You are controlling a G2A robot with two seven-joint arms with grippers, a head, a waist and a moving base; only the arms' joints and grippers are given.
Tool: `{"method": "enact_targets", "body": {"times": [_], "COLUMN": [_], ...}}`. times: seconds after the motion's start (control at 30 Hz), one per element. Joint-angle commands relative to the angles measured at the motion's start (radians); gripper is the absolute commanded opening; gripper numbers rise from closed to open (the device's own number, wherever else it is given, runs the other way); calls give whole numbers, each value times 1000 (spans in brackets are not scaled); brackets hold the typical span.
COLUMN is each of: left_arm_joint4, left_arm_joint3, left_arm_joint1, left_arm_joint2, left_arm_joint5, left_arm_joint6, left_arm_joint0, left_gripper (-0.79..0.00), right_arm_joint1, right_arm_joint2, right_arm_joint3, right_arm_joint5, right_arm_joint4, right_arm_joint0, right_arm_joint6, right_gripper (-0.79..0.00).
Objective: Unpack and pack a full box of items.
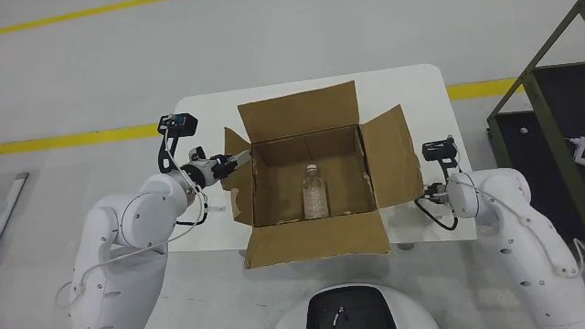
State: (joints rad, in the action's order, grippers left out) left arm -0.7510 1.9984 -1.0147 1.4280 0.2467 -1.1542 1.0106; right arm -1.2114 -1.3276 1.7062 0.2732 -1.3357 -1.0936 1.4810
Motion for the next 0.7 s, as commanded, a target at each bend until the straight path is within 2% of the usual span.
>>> {"method": "enact_targets", "body": {"times": [0.0,0.07,0.1,0.23,0.3,0.37,0.5,0.57,0.6,0.67], "left_arm_joint4": [0,0,0,0,0,0,0,0,0,0], "left_arm_joint3": [0,0,0,0,0,0,0,0,0,0], "left_arm_joint1": [0,0,0,0,0,0,0,0,0,0], "left_arm_joint2": [0,0,0,0,0,0,0,0,0,0], "left_arm_joint5": [0,0,0,0,0,0,0,0,0,0], "left_arm_joint6": [0,0,0,0,0,0,0,0,0,0], "left_arm_joint0": [0,0,0,0,0,0,0,0,0,0], "left_gripper": [0,0,0,0,0,0,0,0,0,0], "right_arm_joint1": [-3,-5,-7,-13,-16,-19,-23,-24,-25,-26], "right_arm_joint2": [12,25,31,51,61,70,80,81,80,78], "right_arm_joint3": [-22,-47,-58,-97,-115,-129,-149,-150,-150,-152], "right_arm_joint5": [-4,-8,-8,-8,-8,-8,-8,-7,-5,-4], "right_arm_joint4": [-3,-5,-4,3,4,6,13,13,14,20], "right_arm_joint0": [17,29,35,50,56,60,63,63,63,61], "right_arm_joint6": [6,7,4,-7,-12,-16,-22,-23,-21,-23], "right_gripper": [-339,-397,-394,-308,-237,-280,-262,-225,-252,-256]}}
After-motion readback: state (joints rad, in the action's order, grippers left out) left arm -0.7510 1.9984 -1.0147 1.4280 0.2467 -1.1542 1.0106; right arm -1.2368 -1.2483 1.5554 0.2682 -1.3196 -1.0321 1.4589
